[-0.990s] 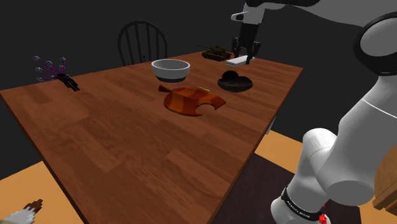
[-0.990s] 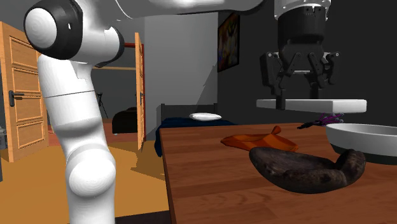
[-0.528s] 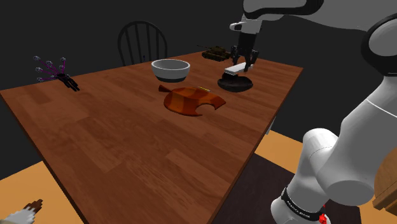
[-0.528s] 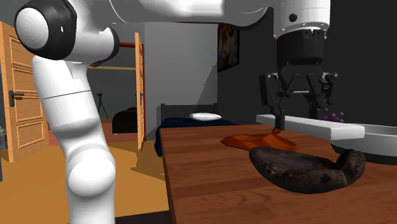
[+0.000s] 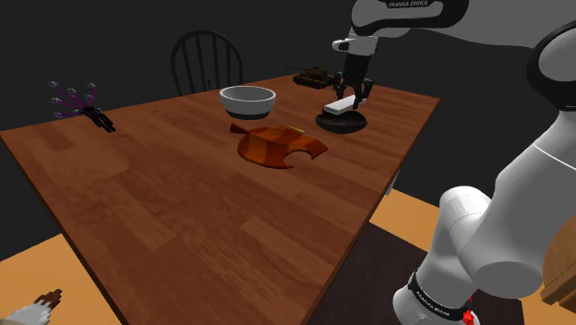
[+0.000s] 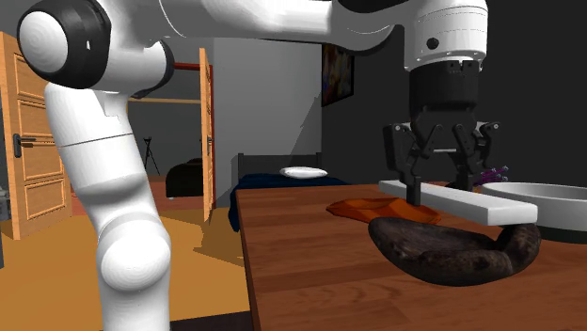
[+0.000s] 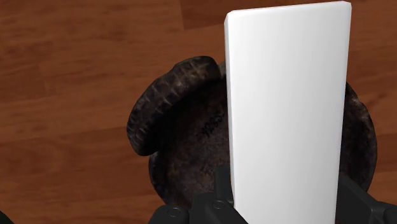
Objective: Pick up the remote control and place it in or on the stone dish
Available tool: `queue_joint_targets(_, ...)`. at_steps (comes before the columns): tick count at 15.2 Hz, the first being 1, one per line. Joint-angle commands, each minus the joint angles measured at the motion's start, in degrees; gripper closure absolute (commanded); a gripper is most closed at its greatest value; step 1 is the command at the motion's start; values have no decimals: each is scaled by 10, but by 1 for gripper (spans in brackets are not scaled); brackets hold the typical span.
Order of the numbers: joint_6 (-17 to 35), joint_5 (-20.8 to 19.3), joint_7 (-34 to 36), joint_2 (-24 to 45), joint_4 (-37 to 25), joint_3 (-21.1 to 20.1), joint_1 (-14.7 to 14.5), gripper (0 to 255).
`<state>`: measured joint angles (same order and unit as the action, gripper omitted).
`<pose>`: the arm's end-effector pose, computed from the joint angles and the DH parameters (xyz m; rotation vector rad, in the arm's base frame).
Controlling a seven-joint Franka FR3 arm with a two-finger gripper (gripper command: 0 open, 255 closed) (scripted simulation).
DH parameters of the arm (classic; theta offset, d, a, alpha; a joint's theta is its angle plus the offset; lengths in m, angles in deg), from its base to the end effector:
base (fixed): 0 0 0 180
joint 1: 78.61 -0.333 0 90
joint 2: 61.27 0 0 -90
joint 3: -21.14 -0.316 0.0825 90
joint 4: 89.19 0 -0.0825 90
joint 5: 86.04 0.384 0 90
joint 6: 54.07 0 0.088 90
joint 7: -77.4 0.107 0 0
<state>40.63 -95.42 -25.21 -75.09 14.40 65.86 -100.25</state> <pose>0.4440 -0.2495 0.6054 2.3787 2.0304 0.0213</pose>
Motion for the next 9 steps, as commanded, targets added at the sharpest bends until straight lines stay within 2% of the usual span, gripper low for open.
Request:
queue_joint_targets(1,0,0,0,0,0,0,0,255)
queue_joint_targets(2,0,0,0,0,0,0,0,255)
queue_joint_targets(3,0,0,0,0,0,0,0,0)
queue_joint_targets(8,0,0,0,0,0,0,0,0)
queue_joint_targets(9,-19,3,-3,4,-23,0,-1,0)
